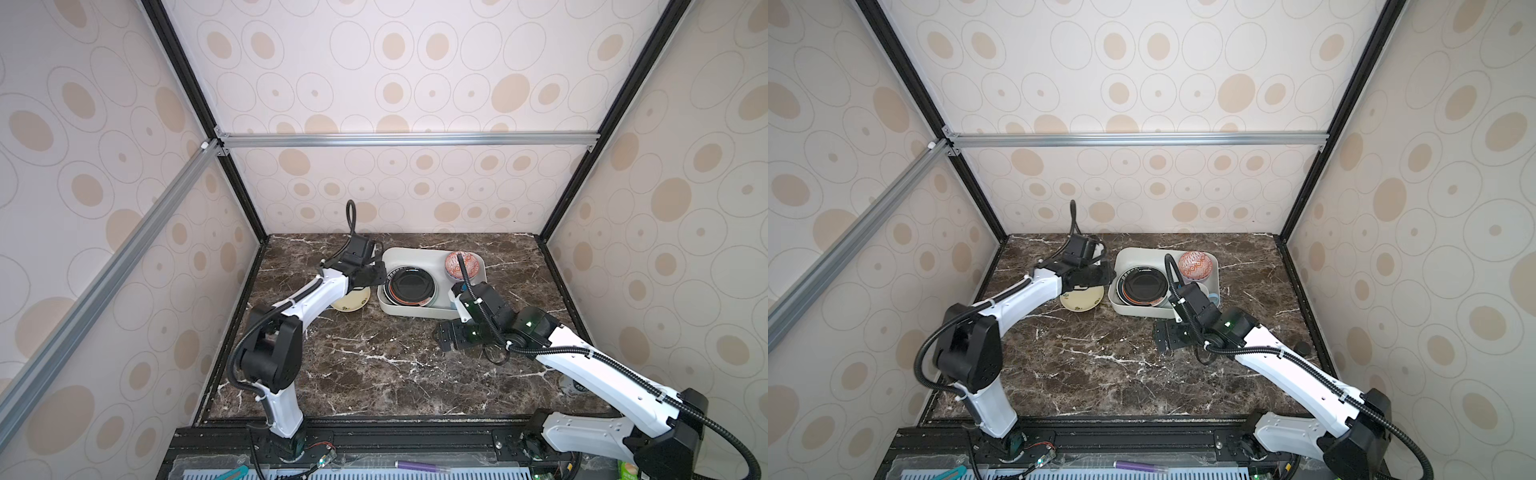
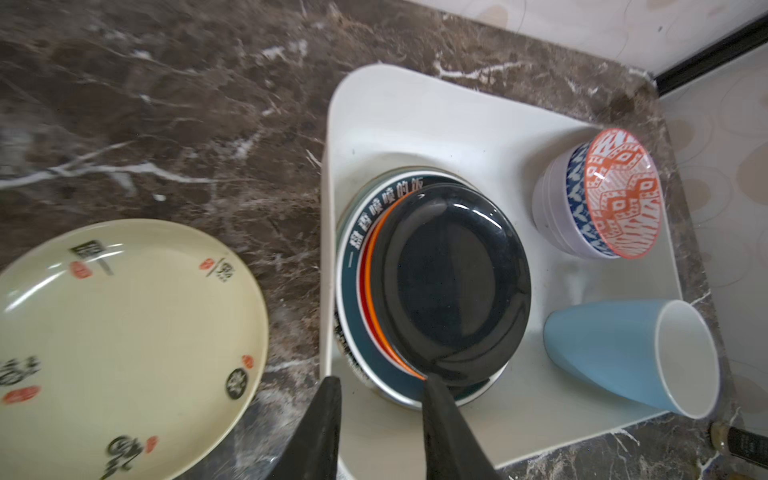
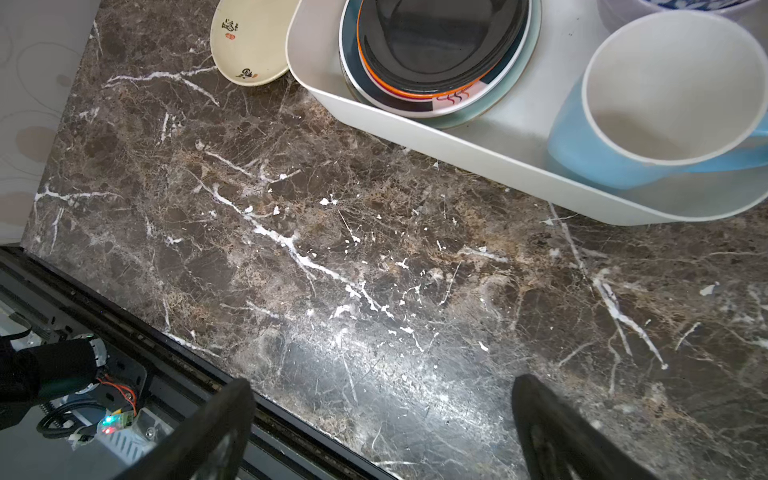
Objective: Place the mixed dishes into the plastic bin
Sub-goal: 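Lower the dark navy plate onto the orange plate and open the left gripper, then move the left gripper to the cream plate and grasp its rim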
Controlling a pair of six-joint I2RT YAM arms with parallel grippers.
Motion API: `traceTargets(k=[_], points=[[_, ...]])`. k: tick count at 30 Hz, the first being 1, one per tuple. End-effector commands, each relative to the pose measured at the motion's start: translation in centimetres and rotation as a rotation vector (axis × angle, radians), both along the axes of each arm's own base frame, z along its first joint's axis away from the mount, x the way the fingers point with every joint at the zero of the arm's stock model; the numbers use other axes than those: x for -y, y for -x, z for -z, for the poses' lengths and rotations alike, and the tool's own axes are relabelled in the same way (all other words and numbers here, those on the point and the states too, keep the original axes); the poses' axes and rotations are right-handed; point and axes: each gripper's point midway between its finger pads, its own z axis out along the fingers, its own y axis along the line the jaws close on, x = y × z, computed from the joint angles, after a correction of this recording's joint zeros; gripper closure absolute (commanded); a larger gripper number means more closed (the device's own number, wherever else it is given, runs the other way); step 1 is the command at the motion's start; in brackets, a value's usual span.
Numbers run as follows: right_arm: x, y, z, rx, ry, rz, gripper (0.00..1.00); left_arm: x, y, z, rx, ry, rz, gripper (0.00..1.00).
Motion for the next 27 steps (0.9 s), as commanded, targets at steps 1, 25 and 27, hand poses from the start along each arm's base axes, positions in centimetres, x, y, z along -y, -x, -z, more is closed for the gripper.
traceTargets(k=[1,25,27], points=[[-1.5,-0.1,-0.4,-0.011,-0.035,-0.044,0.0,-6.5,1.1,0.6,-0.002,-0.041,-0.125,0.66],[-11.4,-3.0,-0.5,-0.043,-0.1,-0.212,0.0,-15.5,3.0,8.0,-0.12,0.062,-0.321,0.38],[-11.3,-3.0,-0.4,-0.044,-0.094,-0.211,0.0,-15.5,2.7,8.8,-0.132,0.064,-0.324,0.39]])
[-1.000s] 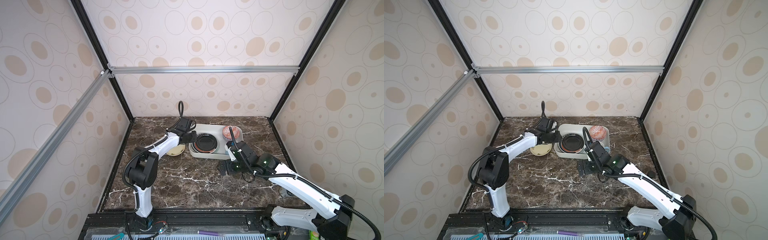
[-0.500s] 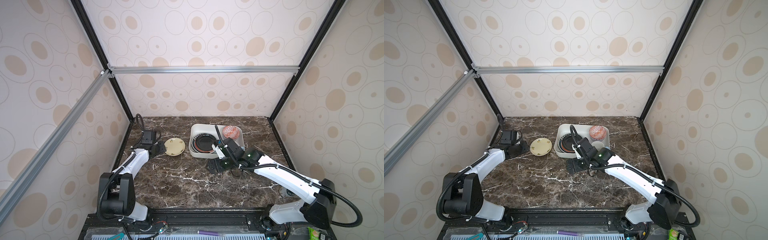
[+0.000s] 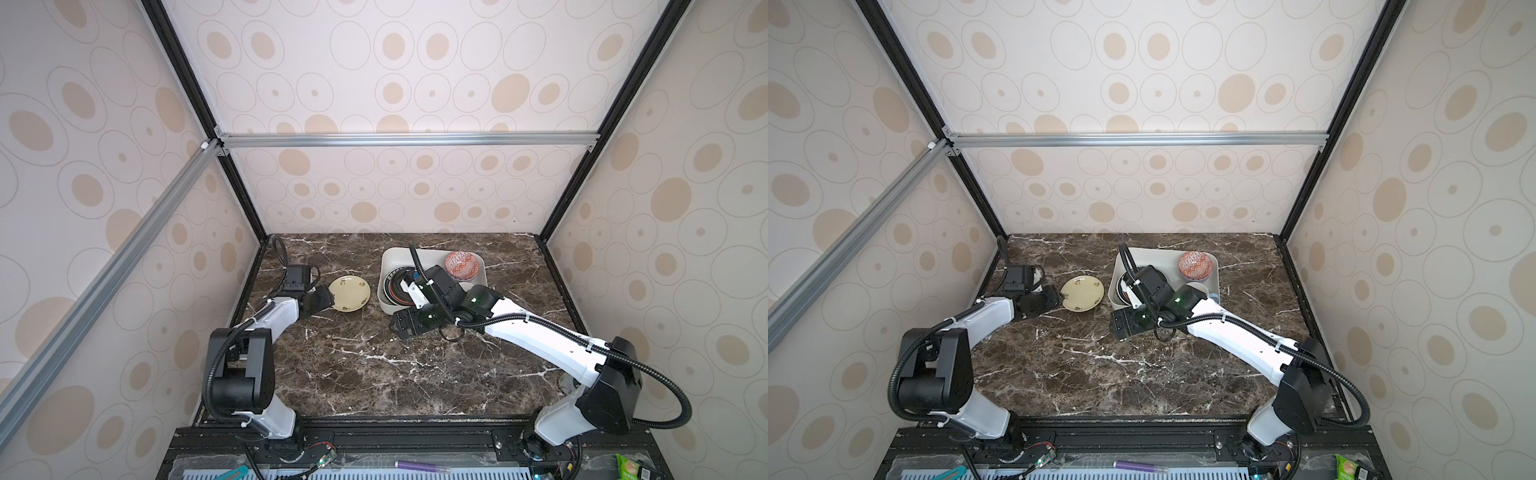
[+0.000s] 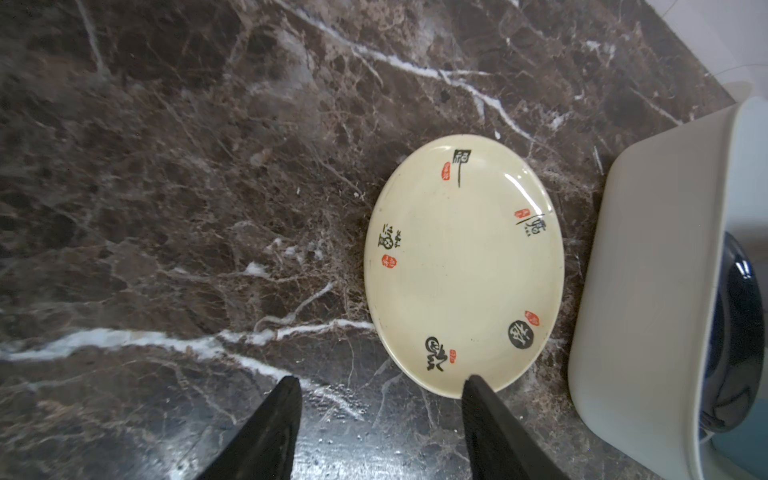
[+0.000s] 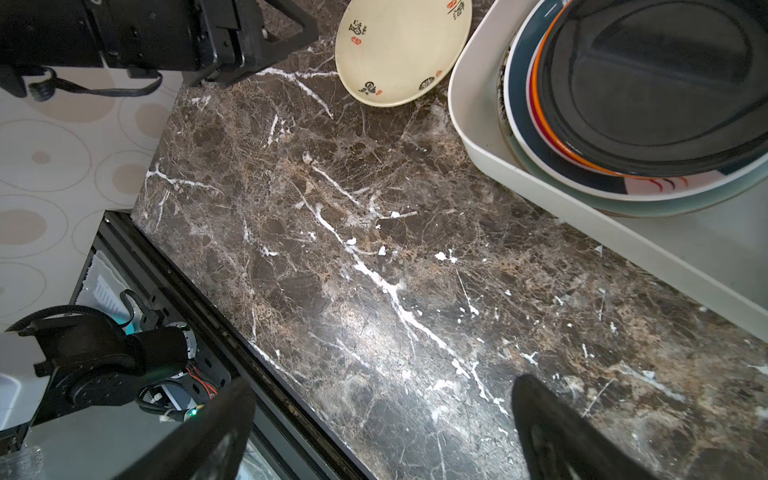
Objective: Place the mixed dishes into the plastic bin
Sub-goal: 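Move the left gripper to the cream plate and grasp its rim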
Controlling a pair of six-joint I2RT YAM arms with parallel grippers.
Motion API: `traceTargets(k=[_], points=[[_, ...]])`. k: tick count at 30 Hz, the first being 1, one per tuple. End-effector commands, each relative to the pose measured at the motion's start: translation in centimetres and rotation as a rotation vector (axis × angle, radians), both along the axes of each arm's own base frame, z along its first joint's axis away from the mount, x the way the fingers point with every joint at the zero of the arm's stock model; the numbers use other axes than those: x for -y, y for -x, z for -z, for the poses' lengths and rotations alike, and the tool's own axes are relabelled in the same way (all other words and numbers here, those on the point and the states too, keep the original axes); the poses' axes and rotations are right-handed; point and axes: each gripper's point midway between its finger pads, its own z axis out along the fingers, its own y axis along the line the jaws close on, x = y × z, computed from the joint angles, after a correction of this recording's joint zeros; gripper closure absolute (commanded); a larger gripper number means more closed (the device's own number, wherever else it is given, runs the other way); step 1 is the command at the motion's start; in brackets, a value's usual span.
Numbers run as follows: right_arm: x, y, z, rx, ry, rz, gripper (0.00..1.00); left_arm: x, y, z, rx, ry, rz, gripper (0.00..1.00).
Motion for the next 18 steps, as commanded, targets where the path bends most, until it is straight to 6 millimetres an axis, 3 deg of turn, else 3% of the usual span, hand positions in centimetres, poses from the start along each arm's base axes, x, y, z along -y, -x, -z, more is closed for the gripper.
traceTargets(k=[1,14,18], points=[[-0.1,-0.2,-0.2,0.011,0.013,-0.006,0.0,0.0,-1.4,-0.2,0.033,0.024,-0.013,0.39],[1.3,-0.5,1.0,0.025,0.084,0.022,0.0,0.8,-2.9,2.8,0.006,0.078,-0.019,0.47],[1.6,-0.7,1.4,0.027,0.098,0.032,0.0,1.0,-3.4,3.5,-0.006,0.08,-0.014,0.53]])
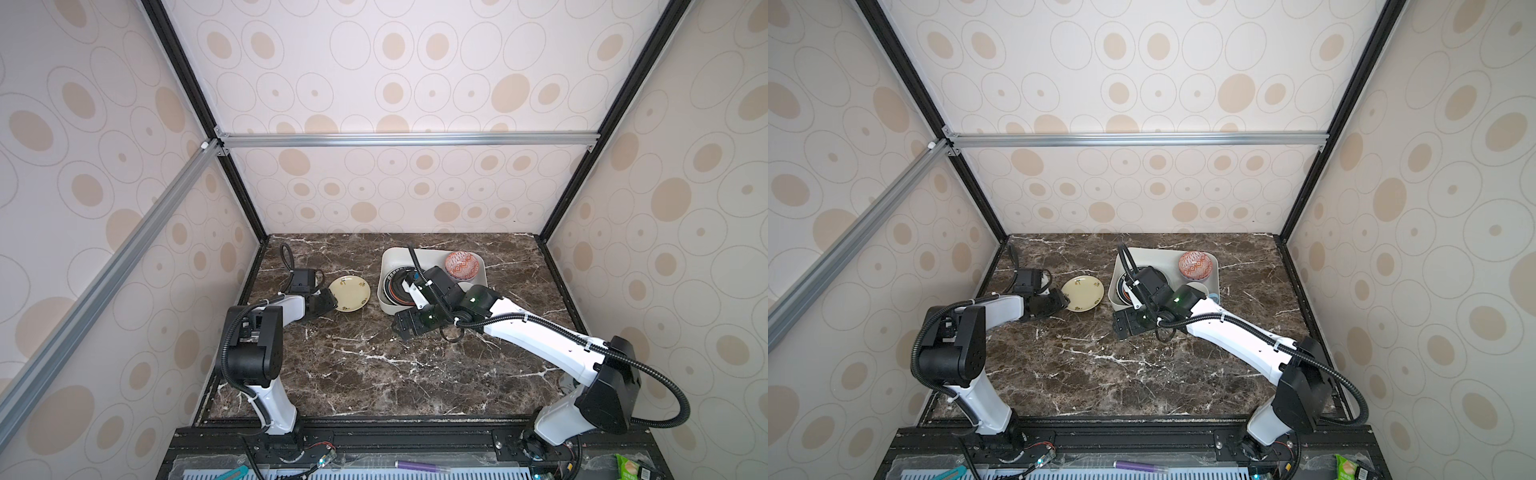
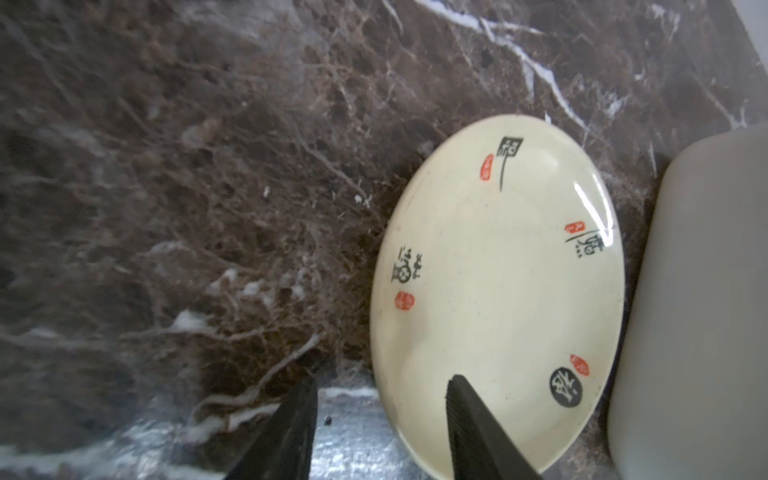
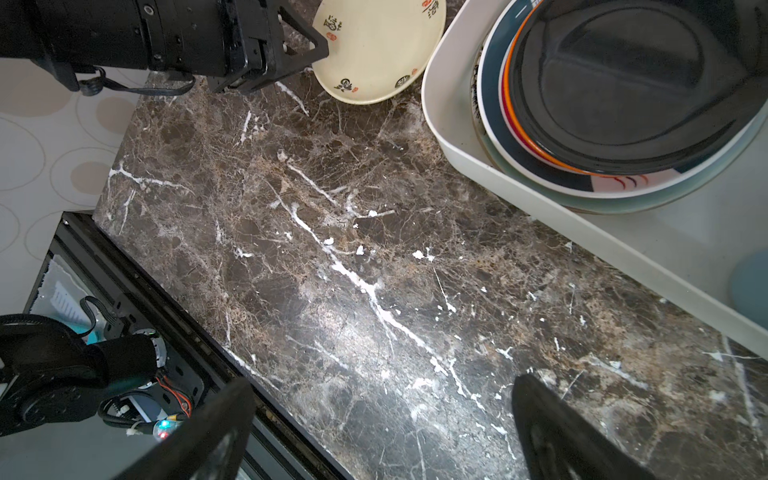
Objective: Place the mixed dishes into the plastic bin
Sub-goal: 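Move the left gripper to the cream plate and grasp its rim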
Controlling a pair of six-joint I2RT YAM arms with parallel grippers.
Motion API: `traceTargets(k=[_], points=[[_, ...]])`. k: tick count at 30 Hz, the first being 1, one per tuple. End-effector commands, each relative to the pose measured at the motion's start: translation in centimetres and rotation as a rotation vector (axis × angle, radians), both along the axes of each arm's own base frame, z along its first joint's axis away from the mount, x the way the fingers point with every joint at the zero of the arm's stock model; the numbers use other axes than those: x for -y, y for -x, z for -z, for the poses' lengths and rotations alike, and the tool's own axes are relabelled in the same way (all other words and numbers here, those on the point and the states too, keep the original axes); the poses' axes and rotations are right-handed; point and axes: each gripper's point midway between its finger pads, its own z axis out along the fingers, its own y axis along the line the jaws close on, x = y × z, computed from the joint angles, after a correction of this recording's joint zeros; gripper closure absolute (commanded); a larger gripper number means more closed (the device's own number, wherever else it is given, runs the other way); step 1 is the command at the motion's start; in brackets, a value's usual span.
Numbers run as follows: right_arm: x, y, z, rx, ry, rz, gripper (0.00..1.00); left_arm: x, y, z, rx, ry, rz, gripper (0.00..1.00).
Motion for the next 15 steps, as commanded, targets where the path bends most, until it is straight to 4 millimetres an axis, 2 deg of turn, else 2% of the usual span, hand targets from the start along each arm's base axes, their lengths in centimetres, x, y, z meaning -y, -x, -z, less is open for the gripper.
traceTargets(k=[1,11,15], points=[[0.8,-0.1,1.0,-0.003,0.046,0.01,0.0,0.1,-1.3,-0.3,0.019,0.012,-0.005,0.54],[1.7,-0.4,1.3,-0.015,0.063,0.03,0.0,0.7,-1.9,1.4,-0.01,0.015,0.009,0.69],[2.1,-0.3,1.4,-0.018,0.068,0.038,0.0,1.1,-2.0,2.0,-0.025,0.017,0.017,0.89]])
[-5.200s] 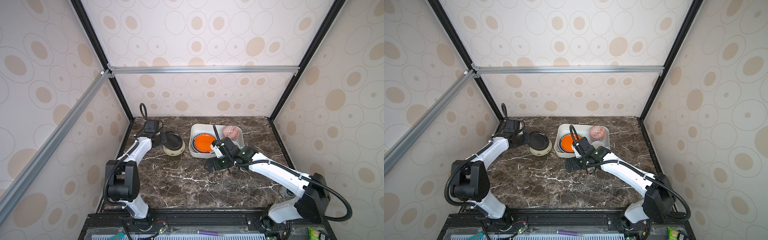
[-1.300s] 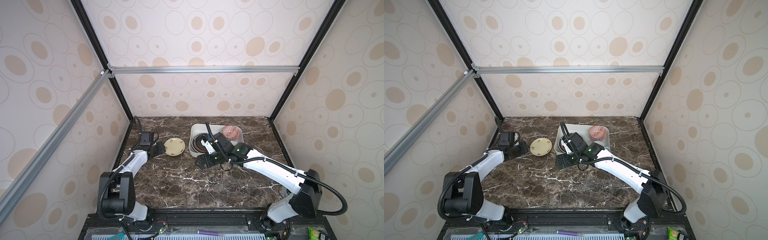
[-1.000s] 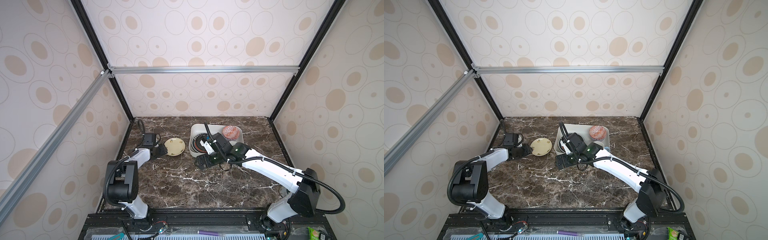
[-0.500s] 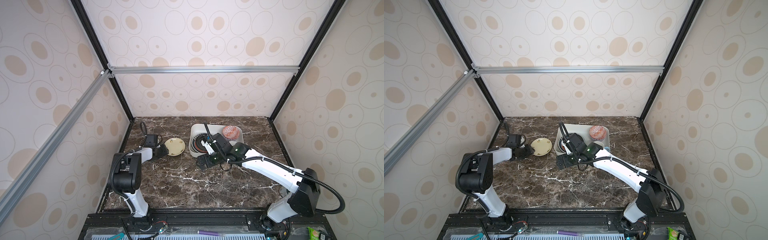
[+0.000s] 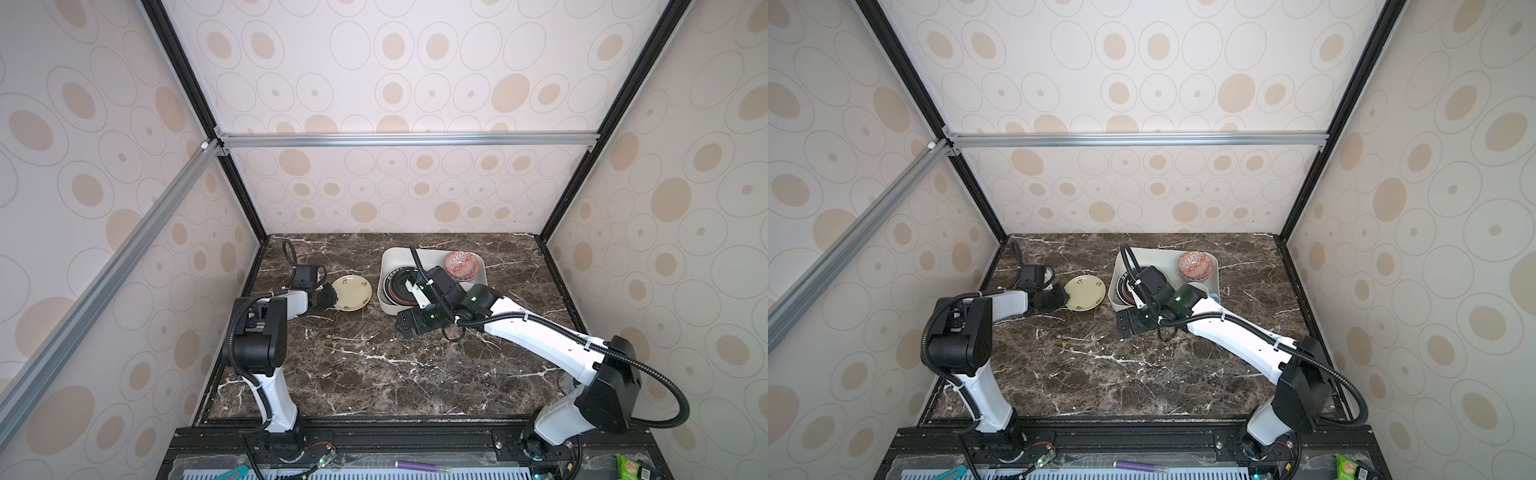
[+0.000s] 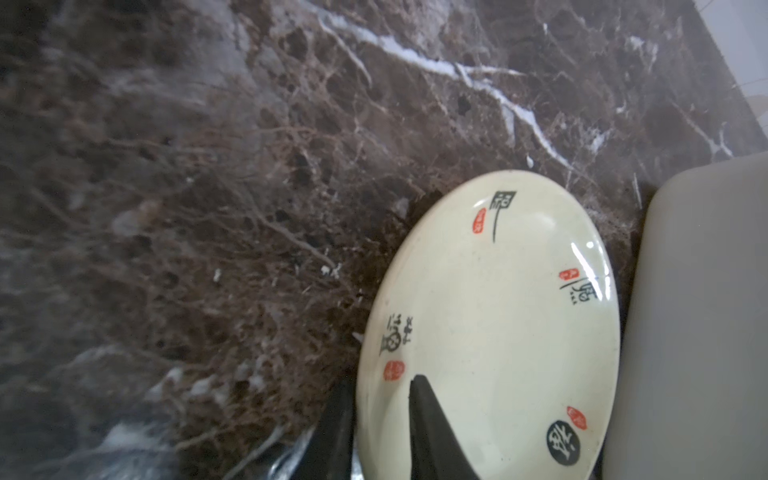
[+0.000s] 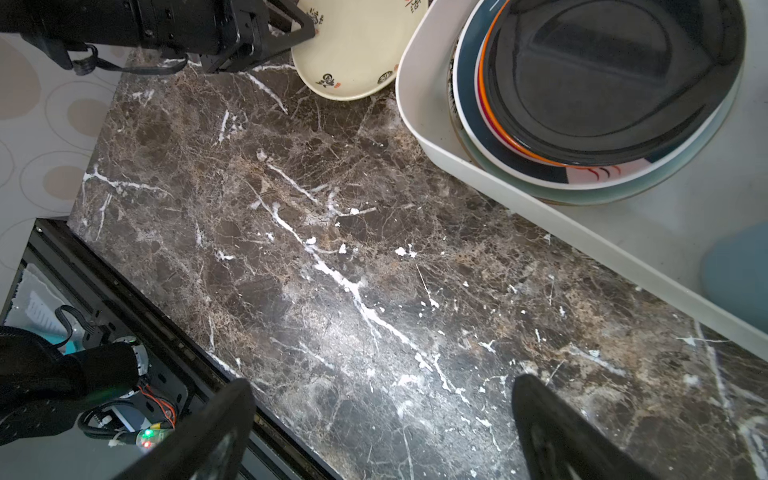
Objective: Place the mixed dishes into the plastic bin
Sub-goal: 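Move the left gripper to the cream plate and grasp its rim, then lift the cream plate upright off the table with the left gripper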
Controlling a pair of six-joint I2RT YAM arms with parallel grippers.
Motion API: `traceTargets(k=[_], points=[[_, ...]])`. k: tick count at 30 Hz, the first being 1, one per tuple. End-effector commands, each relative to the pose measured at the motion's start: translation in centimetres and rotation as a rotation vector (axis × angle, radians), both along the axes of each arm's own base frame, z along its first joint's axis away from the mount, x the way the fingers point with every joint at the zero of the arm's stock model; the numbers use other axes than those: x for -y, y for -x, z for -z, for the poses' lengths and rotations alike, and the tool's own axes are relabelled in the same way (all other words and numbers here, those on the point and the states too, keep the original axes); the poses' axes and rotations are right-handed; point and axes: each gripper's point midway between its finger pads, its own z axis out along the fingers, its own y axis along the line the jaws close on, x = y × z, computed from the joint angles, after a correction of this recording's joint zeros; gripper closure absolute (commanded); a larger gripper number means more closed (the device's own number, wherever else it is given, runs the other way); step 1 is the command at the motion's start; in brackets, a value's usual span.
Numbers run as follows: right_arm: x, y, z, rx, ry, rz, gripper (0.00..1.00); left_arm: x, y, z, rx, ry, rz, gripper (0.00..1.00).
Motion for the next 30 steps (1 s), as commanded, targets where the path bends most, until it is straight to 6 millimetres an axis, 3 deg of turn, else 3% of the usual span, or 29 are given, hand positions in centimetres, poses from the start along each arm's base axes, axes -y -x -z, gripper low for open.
traceTargets(k=[1,3,7,11,21,30], points=[[1.1,0.1,0.7,-0.008,0.037,0.013,0.0,0.3,0.4,1.4,-0.055,0.0,0.001,0.93],[1.2,0.1,0.6,-0.004,0.037,0.017,0.0,0.5,0.5,1.2,-0.058,-0.004,0.009,1.0],[1.3,0.2,0.4,-0.004,0.03,0.013,0.0,0.4,0.6,0.0,-0.046,-0.018,0.014,1.0],[1.4,0.4,0.2,-0.006,0.021,0.013,0.0,0.2,0.6,-2.5,-0.013,-0.037,0.023,1.0],[2.2,1.5,0.8,-0.006,0.002,0.007,0.0,-0.7,1.0,-12.3,0.115,-0.098,0.018,1.0],[2.8,2.7,-0.3,-0.001,-0.046,0.01,0.0,-1.0,3.7,-20.6,0.24,-0.113,0.017,1.0]])
